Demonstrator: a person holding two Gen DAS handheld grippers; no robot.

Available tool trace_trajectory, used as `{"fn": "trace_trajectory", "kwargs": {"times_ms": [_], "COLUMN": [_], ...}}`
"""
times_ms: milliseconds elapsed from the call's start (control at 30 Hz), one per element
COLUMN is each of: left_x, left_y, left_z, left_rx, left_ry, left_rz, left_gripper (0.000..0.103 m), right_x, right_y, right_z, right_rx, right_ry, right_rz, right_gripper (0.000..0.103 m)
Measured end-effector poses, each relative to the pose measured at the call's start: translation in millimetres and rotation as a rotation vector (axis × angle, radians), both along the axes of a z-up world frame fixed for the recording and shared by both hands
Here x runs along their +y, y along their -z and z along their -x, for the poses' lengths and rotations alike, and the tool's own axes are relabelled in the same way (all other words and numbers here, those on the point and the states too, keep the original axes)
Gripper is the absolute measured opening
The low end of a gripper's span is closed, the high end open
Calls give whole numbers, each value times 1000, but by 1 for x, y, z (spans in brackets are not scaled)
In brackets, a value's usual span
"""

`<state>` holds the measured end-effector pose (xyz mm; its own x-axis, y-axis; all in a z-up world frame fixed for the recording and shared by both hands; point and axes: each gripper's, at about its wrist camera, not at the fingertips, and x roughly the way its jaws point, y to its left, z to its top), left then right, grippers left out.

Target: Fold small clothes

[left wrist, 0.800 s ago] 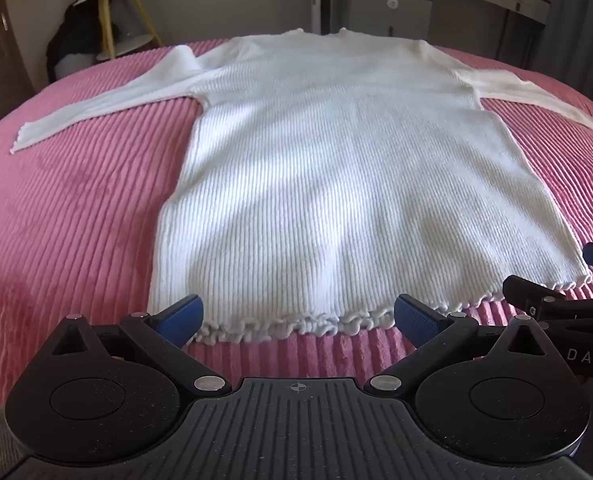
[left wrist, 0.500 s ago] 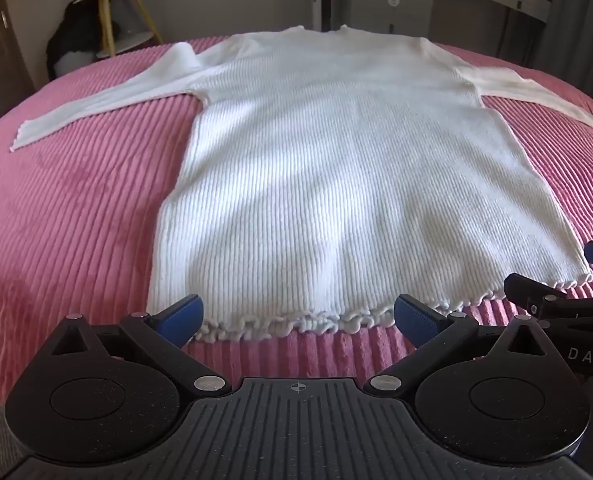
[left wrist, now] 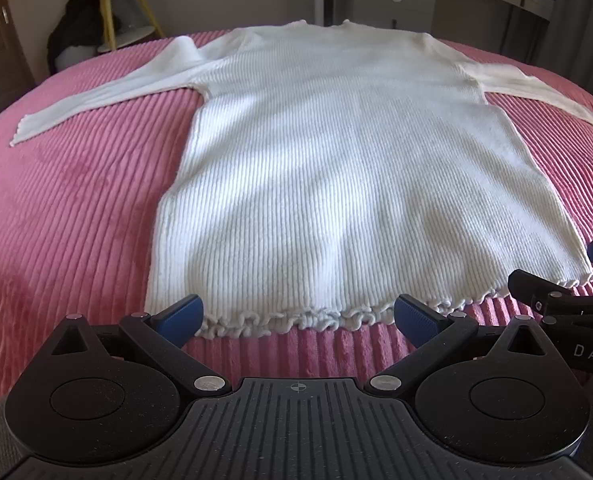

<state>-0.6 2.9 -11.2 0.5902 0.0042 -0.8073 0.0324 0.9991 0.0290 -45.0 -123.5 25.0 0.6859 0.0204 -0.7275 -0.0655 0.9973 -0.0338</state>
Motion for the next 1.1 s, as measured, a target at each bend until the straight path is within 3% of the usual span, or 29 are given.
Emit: {"fn": "trace_trajectory", "kwargs": {"times_ms": [1100], "left_x": [0], "left_y": [2], "left_z": [-1], "left_rx": [13], "left_ry": [-6], "left_rz": [0], "left_gripper": [103], "right_x": [-1], "right_y": [0], "right_z": [1], "right_rx": [-2], "right_ry": [1], "right_rz": [-3], "right_gripper": [99]}}
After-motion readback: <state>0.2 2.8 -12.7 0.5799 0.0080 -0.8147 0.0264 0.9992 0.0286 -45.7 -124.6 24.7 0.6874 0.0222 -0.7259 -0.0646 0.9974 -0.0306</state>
